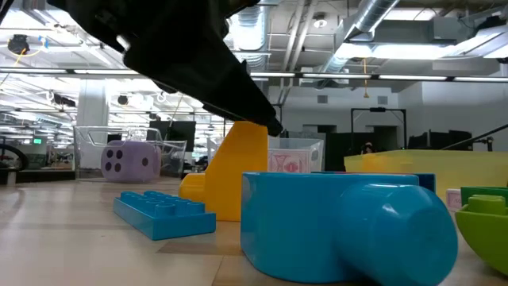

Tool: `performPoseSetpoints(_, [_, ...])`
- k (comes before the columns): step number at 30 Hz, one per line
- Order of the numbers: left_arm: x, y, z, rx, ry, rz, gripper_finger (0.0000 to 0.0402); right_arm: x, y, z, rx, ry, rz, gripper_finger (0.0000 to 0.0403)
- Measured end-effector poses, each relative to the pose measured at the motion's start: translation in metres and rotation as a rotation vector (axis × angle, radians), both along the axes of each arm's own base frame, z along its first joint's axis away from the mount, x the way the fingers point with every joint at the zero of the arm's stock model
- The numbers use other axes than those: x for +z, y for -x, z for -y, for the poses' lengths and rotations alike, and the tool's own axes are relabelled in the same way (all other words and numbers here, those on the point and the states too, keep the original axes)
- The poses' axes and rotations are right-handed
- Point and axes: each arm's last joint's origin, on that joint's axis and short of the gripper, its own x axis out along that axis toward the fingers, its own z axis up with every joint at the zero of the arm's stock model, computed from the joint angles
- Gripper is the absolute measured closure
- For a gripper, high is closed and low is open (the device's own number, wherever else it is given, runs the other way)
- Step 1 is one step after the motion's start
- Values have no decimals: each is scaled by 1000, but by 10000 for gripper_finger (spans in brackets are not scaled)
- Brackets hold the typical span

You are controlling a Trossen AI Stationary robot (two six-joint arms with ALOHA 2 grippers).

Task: Pick & Place Toys
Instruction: Put the yellow game piece into the yellow bin

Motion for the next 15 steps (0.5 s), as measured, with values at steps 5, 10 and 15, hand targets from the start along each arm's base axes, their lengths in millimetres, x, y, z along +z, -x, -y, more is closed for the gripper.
performPoseSetpoints(5, [-1, 2, 2, 2, 32, -26, 71, 0, 0, 0, -2, -5, 0, 163])
performPoseSetpoints(10, [-5, 5, 1, 14, 49, -73, 96, 0, 0, 0, -1, -5, -1, 163])
performPoseSetpoints(15, [-5, 4, 0, 25, 41, -67, 107, 0, 0, 0, -1, -5, -1, 163])
